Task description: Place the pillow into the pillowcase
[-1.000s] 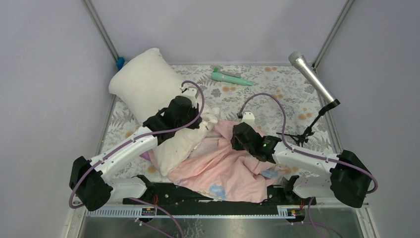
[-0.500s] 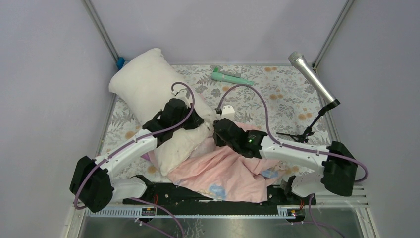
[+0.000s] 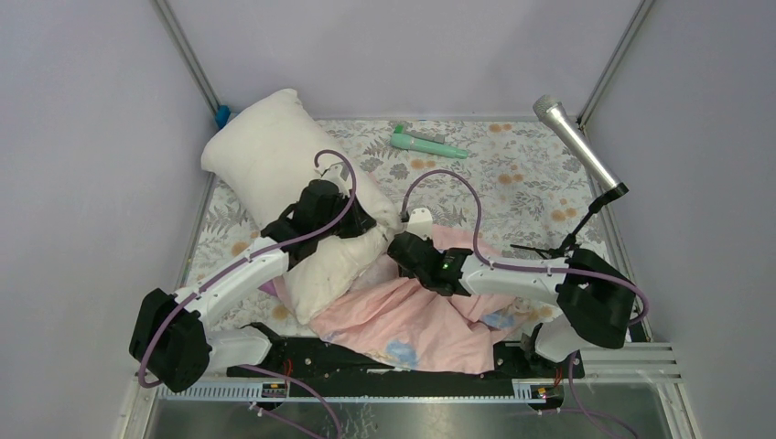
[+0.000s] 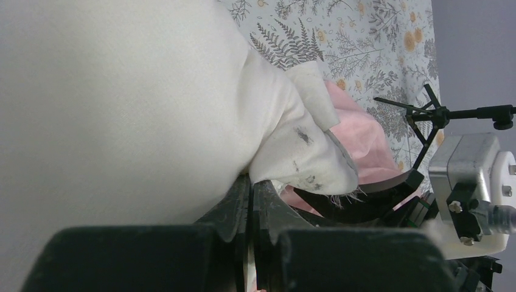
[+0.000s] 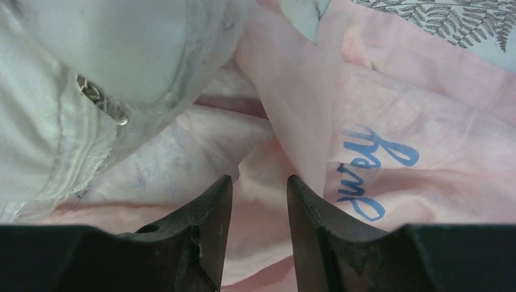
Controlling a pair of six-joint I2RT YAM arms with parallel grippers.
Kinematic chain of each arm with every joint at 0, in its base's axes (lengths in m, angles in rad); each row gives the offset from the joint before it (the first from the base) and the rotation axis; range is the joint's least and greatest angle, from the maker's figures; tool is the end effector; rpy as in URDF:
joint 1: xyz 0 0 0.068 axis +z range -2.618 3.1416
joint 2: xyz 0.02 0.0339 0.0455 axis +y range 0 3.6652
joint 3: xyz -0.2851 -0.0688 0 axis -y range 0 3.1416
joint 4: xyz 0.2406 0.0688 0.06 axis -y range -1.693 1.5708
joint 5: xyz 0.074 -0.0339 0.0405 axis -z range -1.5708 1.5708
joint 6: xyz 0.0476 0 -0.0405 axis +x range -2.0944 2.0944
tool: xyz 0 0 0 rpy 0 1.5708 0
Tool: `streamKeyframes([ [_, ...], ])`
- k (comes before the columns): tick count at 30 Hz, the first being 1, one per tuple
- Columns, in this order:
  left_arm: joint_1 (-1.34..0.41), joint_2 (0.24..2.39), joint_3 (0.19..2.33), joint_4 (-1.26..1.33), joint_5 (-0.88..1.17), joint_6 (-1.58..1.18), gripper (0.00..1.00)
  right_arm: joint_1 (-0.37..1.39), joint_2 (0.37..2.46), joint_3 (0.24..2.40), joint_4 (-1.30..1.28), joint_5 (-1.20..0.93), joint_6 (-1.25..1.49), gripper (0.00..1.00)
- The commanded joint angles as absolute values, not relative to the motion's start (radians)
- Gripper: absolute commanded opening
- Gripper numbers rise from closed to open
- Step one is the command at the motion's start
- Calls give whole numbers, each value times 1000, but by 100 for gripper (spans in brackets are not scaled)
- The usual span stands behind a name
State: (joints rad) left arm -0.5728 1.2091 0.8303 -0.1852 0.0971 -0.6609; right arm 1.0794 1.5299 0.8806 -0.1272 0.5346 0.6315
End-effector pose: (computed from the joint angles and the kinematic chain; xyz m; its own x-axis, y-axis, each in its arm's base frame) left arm 0.2222 -0.1488 0.2820 -0.7280 -0.2574 -0.6354 0.2044 0.8031 -0.5597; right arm 0.1716 0.2692 0.2201 -0.6135 -0.0698 -0.7866 -0.2787 0.9511 0.1330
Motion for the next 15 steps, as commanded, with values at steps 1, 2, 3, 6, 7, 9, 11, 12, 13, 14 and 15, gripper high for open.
streamKeyframes([
  [1, -554, 1187, 844, -174, 99, -634, 0, 1082, 1557, 878, -79, 626, 647, 47],
  [2, -553, 1187, 844, -173, 101, -634, 0, 1083, 1568, 879, -79, 624, 650, 49],
  [3, -552, 1187, 844, -172, 103, -635, 0, 1083, 1579, 878, -79, 618, 654, 51],
  [6, -551, 1187, 844, -174, 105, -631, 0, 1081, 1607, 876, -68, 603, 663, 58],
  [7, -551, 1187, 845, -175, 105, -629, 0, 1082, 1619, 877, -69, 601, 667, 59],
  [9, -551, 1187, 847, -180, 105, -626, 0, 1081, 1647, 875, -69, 598, 676, 61],
  [11, -549, 1184, 848, -183, 108, -625, 0, 1078, 1663, 871, -72, 596, 688, 59],
  [12, -549, 1184, 848, -185, 110, -624, 0, 1077, 1664, 867, -74, 595, 698, 55],
  [13, -549, 1182, 849, -187, 112, -622, 0, 1075, 1657, 861, -79, 596, 707, 51],
  [14, -548, 1181, 850, -190, 113, -618, 0, 1073, 1646, 853, -79, 598, 714, 46],
  [15, -549, 1179, 850, -193, 115, -612, 0, 1070, 1631, 843, -80, 598, 719, 41],
])
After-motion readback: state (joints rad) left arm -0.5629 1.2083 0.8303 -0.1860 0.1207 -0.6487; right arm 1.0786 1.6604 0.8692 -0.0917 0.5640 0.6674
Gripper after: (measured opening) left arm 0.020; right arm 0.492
